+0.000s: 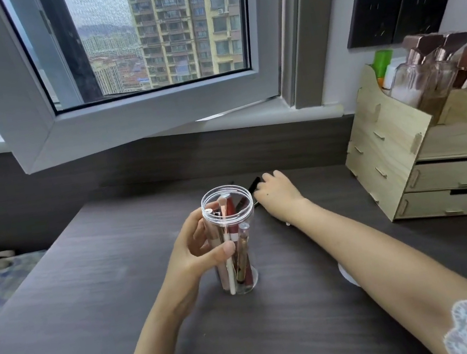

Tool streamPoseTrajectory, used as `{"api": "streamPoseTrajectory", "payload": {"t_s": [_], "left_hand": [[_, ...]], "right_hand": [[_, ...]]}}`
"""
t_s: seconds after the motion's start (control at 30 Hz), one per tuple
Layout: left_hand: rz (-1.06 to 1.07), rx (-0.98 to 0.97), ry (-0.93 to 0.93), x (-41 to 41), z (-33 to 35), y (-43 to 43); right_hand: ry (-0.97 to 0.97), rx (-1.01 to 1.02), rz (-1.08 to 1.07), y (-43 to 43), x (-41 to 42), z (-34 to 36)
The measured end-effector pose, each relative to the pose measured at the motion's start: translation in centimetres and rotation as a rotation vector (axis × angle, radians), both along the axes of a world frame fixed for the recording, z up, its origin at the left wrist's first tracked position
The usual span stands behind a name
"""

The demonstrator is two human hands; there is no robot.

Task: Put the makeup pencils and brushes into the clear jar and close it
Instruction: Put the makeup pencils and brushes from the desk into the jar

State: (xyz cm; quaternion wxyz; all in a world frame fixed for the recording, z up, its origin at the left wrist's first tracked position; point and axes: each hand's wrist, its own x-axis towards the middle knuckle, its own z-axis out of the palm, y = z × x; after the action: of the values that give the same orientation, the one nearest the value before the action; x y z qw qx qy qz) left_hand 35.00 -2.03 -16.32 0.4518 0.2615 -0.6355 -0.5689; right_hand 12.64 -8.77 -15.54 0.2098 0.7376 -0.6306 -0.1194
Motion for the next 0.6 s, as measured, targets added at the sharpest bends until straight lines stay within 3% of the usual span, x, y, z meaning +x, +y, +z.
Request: {"api": "streamPoseTrajectory", "payload": {"t_s": [0.17, 0.27, 0.33, 0.47, 0.6], "left_hand": [[-0.013, 0.023, 0.006, 0.0, 0.1, -0.2], [-0.014, 0.031, 0.005, 0.1, 0.0, -0.1], [-0.013, 0.035, 0.004, 0.1, 0.0, -0.1], [-0.012, 0.038, 0.001, 0.1, 0.1, 0.0], [-0.008, 0.048, 0.004, 0.0, 0.1, 0.2]], "right_hand": [[0.152, -0.011, 0.061, -0.6, 0.0, 0.2], [0.054, -0.014, 0.067, 0.3, -0.7, 0.6], [-0.188, -0.119, 0.038, 1.8, -1.3, 2.1], [-0.926, -0.401, 0.067, 6.6, -2.9, 6.8], [-1.295, -0.442, 0.201, 13.2, -2.8, 12.8]]}}
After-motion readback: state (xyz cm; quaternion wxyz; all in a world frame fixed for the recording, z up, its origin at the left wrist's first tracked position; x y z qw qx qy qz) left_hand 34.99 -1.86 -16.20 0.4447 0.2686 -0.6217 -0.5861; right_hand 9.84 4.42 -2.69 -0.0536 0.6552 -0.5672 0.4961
